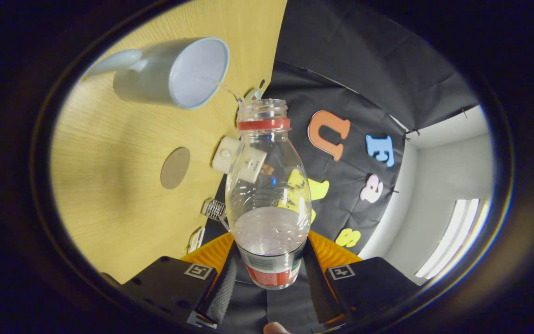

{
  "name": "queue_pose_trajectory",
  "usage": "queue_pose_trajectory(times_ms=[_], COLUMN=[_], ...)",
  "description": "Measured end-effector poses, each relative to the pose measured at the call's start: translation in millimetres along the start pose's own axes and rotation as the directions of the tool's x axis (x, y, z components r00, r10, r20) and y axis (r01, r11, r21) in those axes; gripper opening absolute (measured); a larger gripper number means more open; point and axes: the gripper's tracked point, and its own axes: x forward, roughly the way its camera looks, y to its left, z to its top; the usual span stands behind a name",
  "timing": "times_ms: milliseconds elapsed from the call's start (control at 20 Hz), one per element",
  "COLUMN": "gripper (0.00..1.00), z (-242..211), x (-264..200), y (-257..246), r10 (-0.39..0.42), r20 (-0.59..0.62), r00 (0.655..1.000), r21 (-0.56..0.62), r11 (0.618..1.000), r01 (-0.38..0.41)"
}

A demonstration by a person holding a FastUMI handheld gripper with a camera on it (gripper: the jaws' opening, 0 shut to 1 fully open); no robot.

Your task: Take the bottle from table, then pour the juice into the cup, finally place the bottle on the coaster

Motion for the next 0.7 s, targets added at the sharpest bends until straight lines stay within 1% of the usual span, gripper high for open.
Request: queue_pose_trajectory(times_ms=[250,700], gripper=[0.76,0.76], z=[-0.6,1.4], x=[-0.4,-1.2], y=[-1.9,0.2], r10=[-0.002,0.008], r20=[-0.001,-0.005], r00=[1.000,1.000], r21=[-0.023,-0.029], r11=[1.000,1.000], r01=[0.002,-0.008])
